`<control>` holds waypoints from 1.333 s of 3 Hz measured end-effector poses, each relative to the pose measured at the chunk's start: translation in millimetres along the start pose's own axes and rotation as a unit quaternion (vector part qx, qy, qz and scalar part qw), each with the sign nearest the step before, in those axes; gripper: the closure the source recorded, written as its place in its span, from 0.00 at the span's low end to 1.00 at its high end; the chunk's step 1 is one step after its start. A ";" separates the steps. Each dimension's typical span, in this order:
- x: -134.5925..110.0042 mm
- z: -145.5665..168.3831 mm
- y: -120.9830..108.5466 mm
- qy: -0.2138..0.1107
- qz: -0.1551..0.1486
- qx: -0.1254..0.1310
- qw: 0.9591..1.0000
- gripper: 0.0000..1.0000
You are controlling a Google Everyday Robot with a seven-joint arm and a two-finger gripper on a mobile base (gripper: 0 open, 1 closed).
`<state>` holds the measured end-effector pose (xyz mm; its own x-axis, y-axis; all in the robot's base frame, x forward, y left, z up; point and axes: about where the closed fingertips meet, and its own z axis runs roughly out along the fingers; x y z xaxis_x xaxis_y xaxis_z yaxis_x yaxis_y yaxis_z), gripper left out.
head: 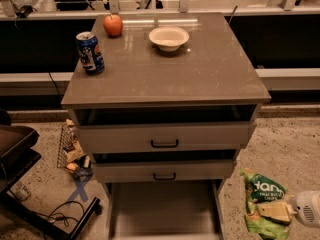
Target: Place green rice chip bag into bottom drawer
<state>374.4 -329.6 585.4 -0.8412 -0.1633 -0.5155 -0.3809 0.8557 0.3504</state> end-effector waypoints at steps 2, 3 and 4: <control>17.4 54.5 15.3 0.033 0.003 -0.006 0.999 1.00; 38.3 139.3 29.2 0.077 0.021 -0.037 0.996 1.00; 49.4 211.9 40.9 0.099 0.047 -0.075 0.991 1.00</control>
Offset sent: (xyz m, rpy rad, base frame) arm 0.0170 0.1099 -0.1369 0.0290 0.1952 0.0940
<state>398.6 -198.6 408.6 -0.9288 -0.1919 -0.3171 -0.3374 0.7916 0.5093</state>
